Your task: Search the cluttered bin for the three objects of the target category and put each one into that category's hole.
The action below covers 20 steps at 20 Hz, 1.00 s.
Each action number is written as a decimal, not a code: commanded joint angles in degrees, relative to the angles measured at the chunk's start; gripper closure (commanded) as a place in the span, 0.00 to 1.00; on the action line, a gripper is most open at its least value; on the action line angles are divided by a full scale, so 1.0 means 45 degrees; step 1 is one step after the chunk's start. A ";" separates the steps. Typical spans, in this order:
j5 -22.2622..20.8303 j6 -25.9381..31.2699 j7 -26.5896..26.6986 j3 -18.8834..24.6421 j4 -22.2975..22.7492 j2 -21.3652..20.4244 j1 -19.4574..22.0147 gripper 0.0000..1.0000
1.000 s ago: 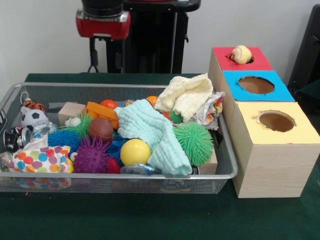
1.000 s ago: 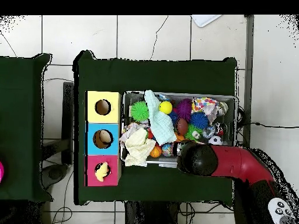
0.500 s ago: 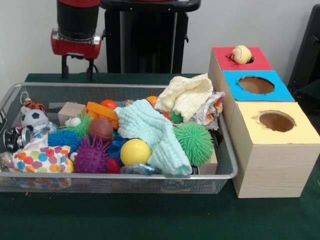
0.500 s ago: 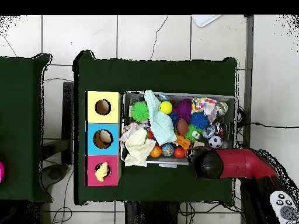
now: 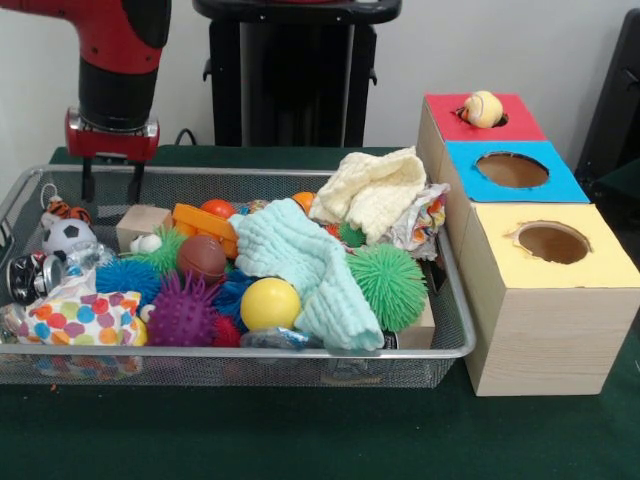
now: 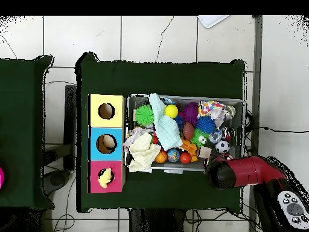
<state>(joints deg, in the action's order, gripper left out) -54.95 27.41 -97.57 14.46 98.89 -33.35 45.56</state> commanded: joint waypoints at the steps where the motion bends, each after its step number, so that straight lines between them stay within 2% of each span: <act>1: -0.1895 -0.1067 0.1097 -0.0127 -0.1692 0.1765 0.0382 0.00; 8: -0.3183 -0.1593 0.1354 -0.0424 -0.2216 0.2693 0.0738 0.00; 15: -0.3772 -0.1897 0.1651 -0.0726 -0.2157 0.2764 0.1229 0.00; 20: -0.4156 -0.1944 0.1326 -0.1175 -0.2262 0.2828 0.1066 0.00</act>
<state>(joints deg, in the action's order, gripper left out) -65.90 17.67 -97.57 12.97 94.11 -27.34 48.40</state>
